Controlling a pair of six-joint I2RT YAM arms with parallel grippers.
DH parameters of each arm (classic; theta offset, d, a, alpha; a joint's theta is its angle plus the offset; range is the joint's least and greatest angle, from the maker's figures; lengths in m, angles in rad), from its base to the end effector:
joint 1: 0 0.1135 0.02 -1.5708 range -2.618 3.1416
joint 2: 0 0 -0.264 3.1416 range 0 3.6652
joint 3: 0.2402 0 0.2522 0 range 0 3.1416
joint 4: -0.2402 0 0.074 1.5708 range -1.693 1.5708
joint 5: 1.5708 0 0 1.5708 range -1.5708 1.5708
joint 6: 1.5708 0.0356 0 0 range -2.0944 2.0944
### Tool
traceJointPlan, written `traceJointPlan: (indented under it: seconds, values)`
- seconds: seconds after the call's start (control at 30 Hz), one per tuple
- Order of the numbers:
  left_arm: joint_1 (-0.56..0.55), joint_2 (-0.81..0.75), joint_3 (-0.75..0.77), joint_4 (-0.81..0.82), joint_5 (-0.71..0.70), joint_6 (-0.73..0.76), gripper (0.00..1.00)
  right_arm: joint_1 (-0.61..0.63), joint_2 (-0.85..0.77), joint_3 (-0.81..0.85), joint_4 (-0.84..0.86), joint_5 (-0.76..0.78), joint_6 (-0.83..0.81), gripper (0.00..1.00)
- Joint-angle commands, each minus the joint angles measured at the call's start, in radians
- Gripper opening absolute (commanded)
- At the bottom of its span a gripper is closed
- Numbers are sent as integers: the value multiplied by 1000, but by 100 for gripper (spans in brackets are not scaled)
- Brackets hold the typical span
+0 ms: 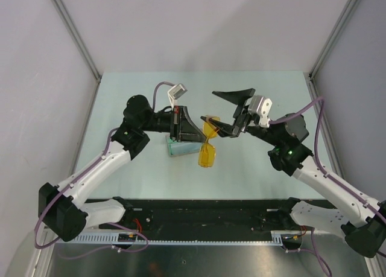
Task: Organize the sunglasses
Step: Pass from the right arm to the left, then close the left temple of the sunglasses at the center of the board.
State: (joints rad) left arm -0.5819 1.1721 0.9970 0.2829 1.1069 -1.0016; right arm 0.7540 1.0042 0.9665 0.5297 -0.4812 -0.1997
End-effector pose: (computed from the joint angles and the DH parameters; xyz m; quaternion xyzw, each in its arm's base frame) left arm 0.1985 -0.1687 0.3829 0.2642 0.6373 -0.6972 0.1950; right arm 0.1479 0.1615 0.4368 -0.4106 0.3493 0.3457 0.7680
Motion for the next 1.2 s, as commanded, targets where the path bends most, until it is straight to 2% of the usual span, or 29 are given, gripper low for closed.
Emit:
traceJointPlan:
  seconds: [0.0, 0.07, 0.23, 0.5, 0.6, 0.63, 0.7, 0.73, 0.83, 0.93, 1.17]
  values:
    - [17, 17, 51, 44, 24, 20, 0, -15, -50, 67, -74, 110, 3, 83]
    - [33, 29, 63, 44, 24, 21, 1, -13, -65, 67, -99, 121, -9, 89]
    - [40, 83, 114, 44, 16, 43, 0, -25, -116, 67, -141, 170, -53, 94]
    - [54, 127, 123, 44, 21, 60, 0, -76, -213, 69, -230, 211, -78, 94]
    - [70, 135, 117, 44, -1, 60, 0, -84, -243, 67, -250, 223, -6, 80]
    - [74, 133, 114, 44, -15, 57, 0, -85, -249, 69, -266, 216, 15, 60]
    - [83, 132, 108, 42, -63, 46, 0, -85, -251, 72, -298, 166, 74, 38]
    - [89, 133, 104, 44, -76, 38, 0, -84, -246, 75, -328, 147, 97, 24]
    - [103, 138, 92, 44, -122, 6, 0, -79, -216, 77, -379, 55, 149, 8]
    - [106, 138, 75, 44, -157, -23, 0, -58, -171, 75, -393, -28, 167, 0]
    - [109, 121, 25, 36, -213, -87, 0, -21, -84, 75, -349, -71, 167, 0]
